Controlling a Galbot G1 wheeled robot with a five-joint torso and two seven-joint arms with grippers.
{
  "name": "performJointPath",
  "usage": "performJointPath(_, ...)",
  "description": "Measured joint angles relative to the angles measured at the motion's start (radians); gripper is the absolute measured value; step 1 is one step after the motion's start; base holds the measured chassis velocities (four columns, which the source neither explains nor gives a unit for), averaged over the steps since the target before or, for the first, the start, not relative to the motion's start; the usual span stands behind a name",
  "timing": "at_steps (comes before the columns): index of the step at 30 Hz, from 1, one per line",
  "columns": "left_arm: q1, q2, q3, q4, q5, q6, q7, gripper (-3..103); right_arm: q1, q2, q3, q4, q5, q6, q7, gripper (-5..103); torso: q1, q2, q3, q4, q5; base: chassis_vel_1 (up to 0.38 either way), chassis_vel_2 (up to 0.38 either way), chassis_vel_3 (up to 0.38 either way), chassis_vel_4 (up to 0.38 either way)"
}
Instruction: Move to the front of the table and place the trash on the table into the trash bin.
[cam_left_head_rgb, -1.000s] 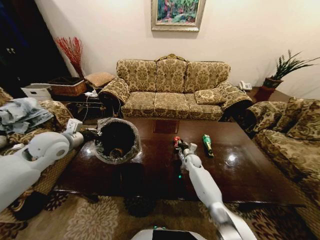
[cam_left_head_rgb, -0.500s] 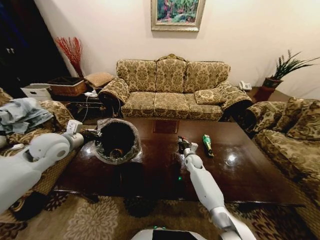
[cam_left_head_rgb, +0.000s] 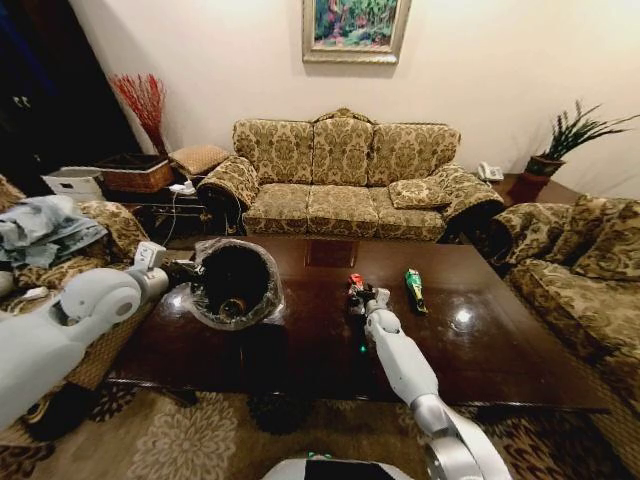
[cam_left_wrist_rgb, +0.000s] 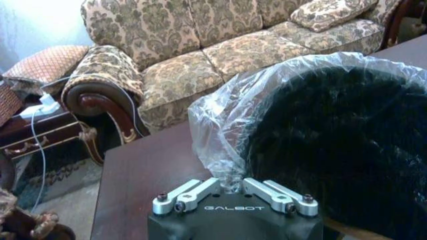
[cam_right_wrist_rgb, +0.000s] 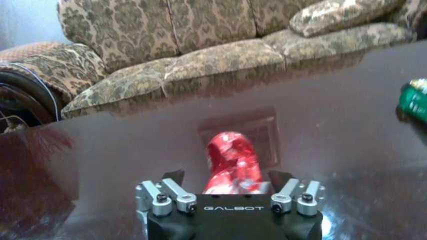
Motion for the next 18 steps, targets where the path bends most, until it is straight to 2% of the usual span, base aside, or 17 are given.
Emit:
performJointPath(2, 0.000, 0.000, 0.001, 0.000, -0.001, -0.002, 0.000, 0, 0.014, 0.009, 0.002, -0.030, 0.034, -0.014, 0.005, 95, 0.000, 0.000, 0.000, 0.0001, 0.0000, 0.000, 0.000, 0.000, 0.000)
performJointPath(5, 0.001, 0.000, 0.001, -0.001, -0.002, -0.005, 0.000, 0, 0.027, 0.014, 0.006, -0.063, 0.060, -0.016, 0.007, 100, 0.000, 0.000, 0.000, 0.0002, -0.0001, 0.000, 0.000, 0.000, 0.000)
performJointPath(6, 0.002, 0.000, 0.001, -0.001, -0.002, -0.008, 0.000, 0, 0.030, 0.014, 0.007, -0.076, 0.067, -0.011, 0.006, 94, 0.000, 0.000, 0.000, 0.0001, 0.0000, 0.000, 0.000, 0.000, 0.000)
performJointPath(8, 0.003, -0.001, 0.001, -0.001, -0.002, -0.010, 0.000, 0, 0.031, 0.013, 0.007, -0.082, 0.070, -0.007, 0.003, 94, 0.000, 0.000, 0.000, 0.0001, -0.0003, 0.000, 0.000, 0.000, 0.000)
performJointPath(11, 0.005, -0.004, 0.002, -0.001, -0.002, -0.013, 0.000, 0, 0.029, 0.005, 0.007, -0.085, 0.072, -0.002, -0.004, 78, 0.000, 0.000, 0.000, -0.0001, -0.0004, 0.000, 0.000, 0.000, 0.000)
performJointPath(13, 0.005, -0.005, 0.002, -0.001, -0.002, -0.013, 0.001, 0, 0.027, 0.004, 0.008, -0.083, 0.073, -0.002, -0.005, 78, 0.000, 0.000, 0.000, -0.0002, -0.0003, 0.000, 0.000, 0.000, 0.000)
performJointPath(16, 0.005, -0.006, 0.002, -0.002, -0.002, -0.014, 0.001, 0, 0.020, -0.002, 0.007, -0.072, 0.078, -0.002, -0.008, 61, 0.000, 0.000, 0.000, -0.0001, 0.0002, 0.000, 0.000, 0.000, 0.000)
performJointPath(18, 0.005, -0.006, 0.002, -0.002, -0.002, -0.014, 0.001, 0, 0.019, -0.004, 0.007, -0.069, 0.079, -0.002, -0.009, 61, 0.000, 0.000, 0.000, -0.0001, 0.0002, 0.000, 0.000, 0.000, 0.000)
